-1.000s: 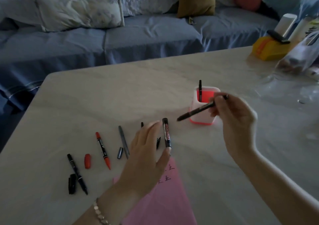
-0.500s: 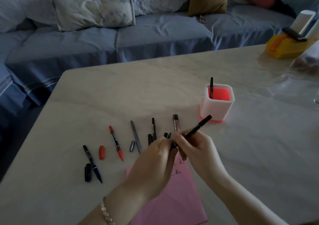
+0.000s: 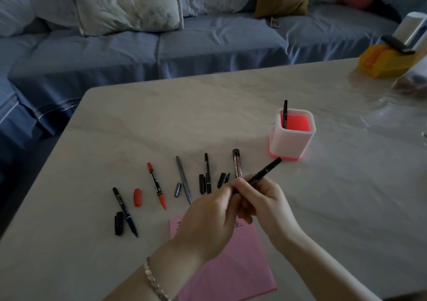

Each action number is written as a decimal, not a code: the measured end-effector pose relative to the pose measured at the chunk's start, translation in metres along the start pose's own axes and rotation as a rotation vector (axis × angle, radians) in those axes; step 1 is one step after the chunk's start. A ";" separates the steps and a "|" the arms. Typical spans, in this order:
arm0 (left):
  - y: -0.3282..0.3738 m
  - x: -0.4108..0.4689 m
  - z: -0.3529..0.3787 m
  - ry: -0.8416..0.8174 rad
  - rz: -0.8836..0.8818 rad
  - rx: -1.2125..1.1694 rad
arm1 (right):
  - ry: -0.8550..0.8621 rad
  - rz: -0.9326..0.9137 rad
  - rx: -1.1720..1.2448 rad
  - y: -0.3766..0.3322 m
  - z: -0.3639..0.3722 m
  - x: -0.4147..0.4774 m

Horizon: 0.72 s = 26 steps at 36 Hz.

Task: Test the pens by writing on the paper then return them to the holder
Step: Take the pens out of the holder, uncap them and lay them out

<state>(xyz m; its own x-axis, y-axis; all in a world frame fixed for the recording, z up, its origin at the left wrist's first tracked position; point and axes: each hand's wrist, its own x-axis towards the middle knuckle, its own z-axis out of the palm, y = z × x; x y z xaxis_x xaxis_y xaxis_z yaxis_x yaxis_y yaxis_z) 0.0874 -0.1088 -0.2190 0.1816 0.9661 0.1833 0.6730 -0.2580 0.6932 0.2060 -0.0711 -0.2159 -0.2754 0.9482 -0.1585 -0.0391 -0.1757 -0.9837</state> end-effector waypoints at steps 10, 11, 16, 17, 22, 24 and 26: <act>-0.012 -0.005 0.002 0.009 -0.167 -0.054 | 0.047 0.071 0.080 -0.005 -0.020 0.011; -0.015 -0.005 0.001 0.040 -0.218 -0.083 | 0.089 0.121 0.116 -0.006 -0.027 0.016; -0.030 -0.009 0.000 0.072 -0.356 -0.152 | 0.084 0.299 0.138 -0.013 -0.063 0.039; -0.032 -0.010 0.000 0.063 -0.373 -0.164 | 0.071 0.321 0.105 -0.014 -0.069 0.043; -0.033 -0.008 -0.002 0.110 -0.474 -0.255 | 0.059 0.317 -0.294 -0.009 -0.085 0.068; -0.036 -0.008 0.000 0.142 -0.477 -0.249 | 0.044 0.294 -0.480 -0.002 -0.087 0.077; -0.039 -0.008 0.002 0.172 -0.451 -0.188 | 0.033 0.285 -0.669 0.007 -0.087 0.083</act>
<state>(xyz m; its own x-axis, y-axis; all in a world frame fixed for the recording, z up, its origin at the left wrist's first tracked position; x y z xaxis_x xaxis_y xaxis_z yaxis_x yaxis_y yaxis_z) 0.0607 -0.1062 -0.2491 -0.2277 0.9718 -0.0616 0.5134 0.1736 0.8404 0.2669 0.0292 -0.2436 -0.1575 0.8991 -0.4083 0.6282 -0.2278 -0.7439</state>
